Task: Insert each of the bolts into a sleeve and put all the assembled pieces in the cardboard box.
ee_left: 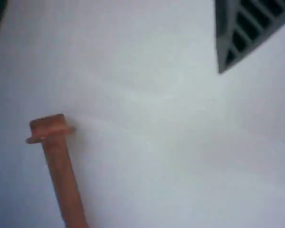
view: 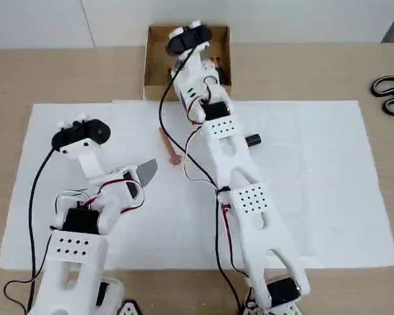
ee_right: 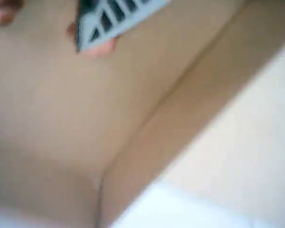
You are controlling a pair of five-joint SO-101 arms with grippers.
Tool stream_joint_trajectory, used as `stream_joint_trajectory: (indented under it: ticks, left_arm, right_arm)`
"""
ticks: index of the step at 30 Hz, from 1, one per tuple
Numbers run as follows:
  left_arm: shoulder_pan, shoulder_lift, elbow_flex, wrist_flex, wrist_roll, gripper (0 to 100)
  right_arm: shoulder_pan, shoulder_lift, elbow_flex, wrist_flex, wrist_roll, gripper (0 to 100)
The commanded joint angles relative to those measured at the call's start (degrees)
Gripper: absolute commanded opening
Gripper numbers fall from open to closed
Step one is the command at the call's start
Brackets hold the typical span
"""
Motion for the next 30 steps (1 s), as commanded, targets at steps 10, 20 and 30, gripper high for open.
stream_joint_trajectory:
  ticks: [10, 20, 30]
  left_arm:
    - [0.0, -0.5, -0.4, -0.6, -0.5, 29]
    - [0.0, -0.4, -0.4, -0.6, -0.5, 29]
    - [0.0, -0.6, -0.4, -0.6, -0.5, 29]
  right_arm:
    - [7.0, -16.8, -9.2, 30.2, -0.6, 13.7]
    - [7.4, -33.1, -9.2, 56.6, -0.6, 13.6]
    - [7.8, -44.5, -2.1, 64.5, -0.6, 13.6]
